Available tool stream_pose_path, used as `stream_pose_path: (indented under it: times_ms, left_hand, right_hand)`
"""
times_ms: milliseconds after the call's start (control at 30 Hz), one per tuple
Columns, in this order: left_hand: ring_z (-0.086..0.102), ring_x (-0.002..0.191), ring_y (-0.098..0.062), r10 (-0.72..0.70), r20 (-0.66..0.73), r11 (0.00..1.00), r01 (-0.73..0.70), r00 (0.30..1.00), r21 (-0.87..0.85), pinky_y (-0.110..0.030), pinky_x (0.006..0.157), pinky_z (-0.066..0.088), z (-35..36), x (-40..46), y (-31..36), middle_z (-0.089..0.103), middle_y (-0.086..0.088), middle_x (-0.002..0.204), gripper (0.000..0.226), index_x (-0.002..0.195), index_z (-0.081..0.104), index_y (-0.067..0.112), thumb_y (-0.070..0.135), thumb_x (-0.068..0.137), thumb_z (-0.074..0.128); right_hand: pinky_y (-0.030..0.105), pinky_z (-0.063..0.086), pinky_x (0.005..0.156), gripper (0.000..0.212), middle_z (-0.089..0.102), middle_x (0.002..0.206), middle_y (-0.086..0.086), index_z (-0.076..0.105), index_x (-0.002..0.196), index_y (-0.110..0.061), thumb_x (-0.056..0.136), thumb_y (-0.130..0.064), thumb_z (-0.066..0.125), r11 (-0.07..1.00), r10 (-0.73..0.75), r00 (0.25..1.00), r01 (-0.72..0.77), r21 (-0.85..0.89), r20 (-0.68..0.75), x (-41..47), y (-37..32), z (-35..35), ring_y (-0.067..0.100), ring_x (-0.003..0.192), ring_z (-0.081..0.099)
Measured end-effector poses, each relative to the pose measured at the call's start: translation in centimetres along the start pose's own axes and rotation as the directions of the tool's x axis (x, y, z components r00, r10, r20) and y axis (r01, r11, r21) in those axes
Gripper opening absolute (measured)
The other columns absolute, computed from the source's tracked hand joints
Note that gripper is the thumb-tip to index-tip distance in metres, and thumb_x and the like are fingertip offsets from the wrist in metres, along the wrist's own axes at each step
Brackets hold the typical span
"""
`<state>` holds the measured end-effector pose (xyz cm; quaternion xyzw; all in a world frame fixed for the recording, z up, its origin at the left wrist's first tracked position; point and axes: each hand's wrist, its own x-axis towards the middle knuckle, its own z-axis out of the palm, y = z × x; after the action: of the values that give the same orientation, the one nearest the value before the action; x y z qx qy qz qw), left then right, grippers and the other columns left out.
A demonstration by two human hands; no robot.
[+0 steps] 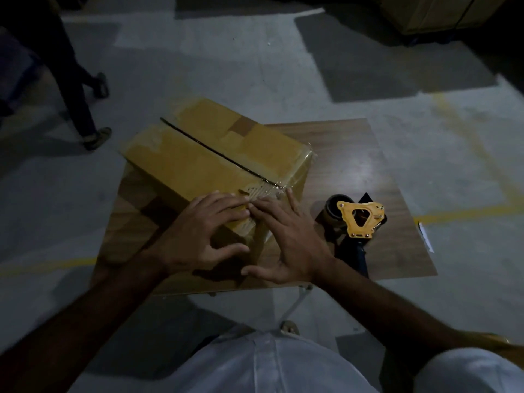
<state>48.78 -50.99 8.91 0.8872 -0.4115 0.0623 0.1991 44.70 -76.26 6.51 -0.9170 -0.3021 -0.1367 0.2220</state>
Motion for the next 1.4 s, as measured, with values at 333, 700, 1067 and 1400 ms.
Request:
stream_pose_path:
  times_ms: [333,700,1067,1400]
  left_hand:
    - [0.044,0.145,-0.023,-0.114,-0.211,0.993,0.108,0.971,-0.044,-0.059,0.125,0.021,3.3,-0.3,1.0,0.054,0.0,0.15,0.043,0.125,0.064,0.016,0.04,0.09,0.071]
    - [0.03,0.154,-0.01,-0.204,-0.067,0.972,0.193,0.977,-0.137,-0.042,0.128,0.016,-1.3,-2.0,-4.0,0.043,0.005,0.161,0.059,0.15,0.052,0.021,0.038,0.096,0.071]
    - [0.063,0.123,-0.021,-0.248,-0.377,0.968,0.215,0.892,-0.127,-0.04,0.101,0.043,1.3,-0.9,-4.6,0.072,0.001,0.123,0.031,0.109,0.079,0.016,0.035,0.085,0.084]
    - [0.057,0.112,-0.012,-0.193,-0.249,0.981,0.183,0.949,-0.065,-0.036,0.098,0.036,0.1,1.8,-2.5,0.064,0.007,0.117,0.038,0.11,0.074,0.026,0.056,0.087,0.073]
  right_hand:
    - [0.064,0.01,0.125,0.102,0.051,0.152,0.009,0.046,0.155,-0.01,0.08,-0.077,0.065,0.991,0.006,1.0,-0.004,-0.132,0.016,1.2,4.6,-2.4,0.023,0.147,0.043]
    - [0.057,0.007,0.128,0.06,0.062,0.131,0.004,0.065,0.137,-0.014,0.096,-0.057,0.063,0.999,0.035,0.999,-0.034,-0.006,0.01,5.6,-0.7,0.8,0.019,0.126,0.056]
    - [0.047,0.043,0.107,0.024,0.074,0.096,0.001,0.08,0.096,-0.019,0.089,-0.042,0.079,0.978,0.106,0.943,-0.157,-0.141,-0.314,6.4,0.0,3.3,0.021,0.093,0.068]
    - [0.051,0.018,0.126,0.044,0.067,0.112,-0.002,0.076,0.105,-0.024,0.086,-0.063,0.071,0.962,0.226,0.941,-0.256,-0.092,-0.253,4.4,2.5,0.4,0.016,0.112,0.06]
